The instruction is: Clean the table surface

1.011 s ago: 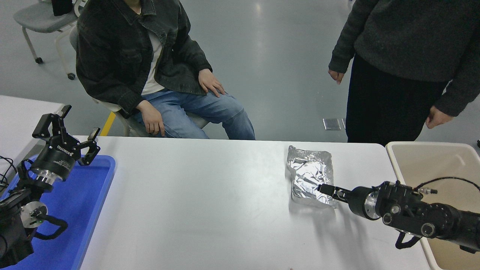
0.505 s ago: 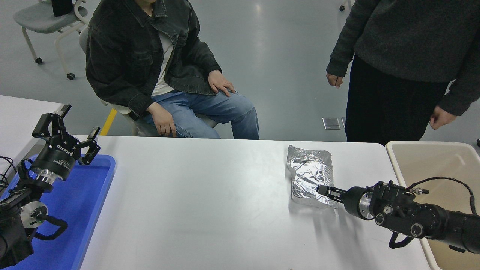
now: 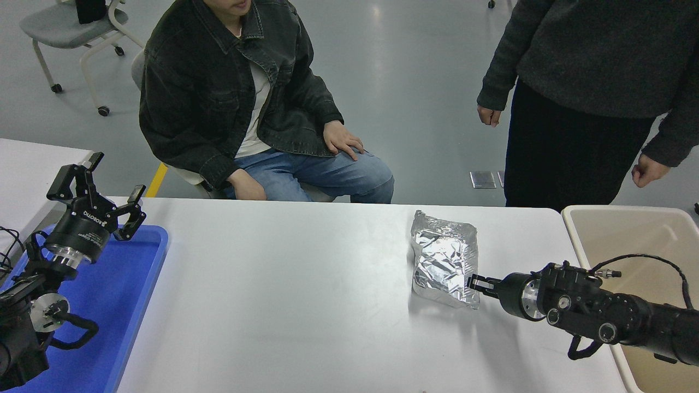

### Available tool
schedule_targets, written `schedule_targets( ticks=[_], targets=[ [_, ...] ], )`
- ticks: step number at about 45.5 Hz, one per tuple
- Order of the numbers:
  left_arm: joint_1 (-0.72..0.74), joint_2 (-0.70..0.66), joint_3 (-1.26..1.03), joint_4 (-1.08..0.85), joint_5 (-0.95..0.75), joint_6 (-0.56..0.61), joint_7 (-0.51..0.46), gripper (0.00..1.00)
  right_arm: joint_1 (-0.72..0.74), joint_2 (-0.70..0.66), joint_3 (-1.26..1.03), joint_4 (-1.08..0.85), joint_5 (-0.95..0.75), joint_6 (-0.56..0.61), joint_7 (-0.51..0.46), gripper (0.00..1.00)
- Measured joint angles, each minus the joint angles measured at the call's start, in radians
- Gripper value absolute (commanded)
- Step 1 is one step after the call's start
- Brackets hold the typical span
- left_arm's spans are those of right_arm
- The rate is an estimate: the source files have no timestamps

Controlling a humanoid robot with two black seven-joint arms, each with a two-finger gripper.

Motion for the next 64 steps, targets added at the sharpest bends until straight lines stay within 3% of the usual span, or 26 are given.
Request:
schedule_targets(
  ticks=[16, 32, 45, 64],
  targets=[
    [0.0, 0.0, 0.0, 0.0, 0.0, -0.001, 0.0, 1.0, 0.036, -0.089, 0.0, 0.095, 0.005, 0.004, 0.002, 0.0],
    [0.0, 0.0, 0.0, 0.0, 0.0, -0.001, 0.0, 1.0, 0.169, -0.401, -0.023, 0.396, 0.004, 0.042, 0.0, 0.0],
    [0.0, 0.0, 0.0, 0.0, 0.0, -0.001, 0.0, 1.0, 0.308, -0.654, -0.031, 0.539, -0.001, 0.167, 0.002, 0.0],
    [0.0, 0.0, 0.0, 0.0, 0.0, -0.001, 0.0, 1.0, 0.497, -0.884, -0.023, 0.613, -0.004, 0.377, 0.003, 0.0]
  ],
)
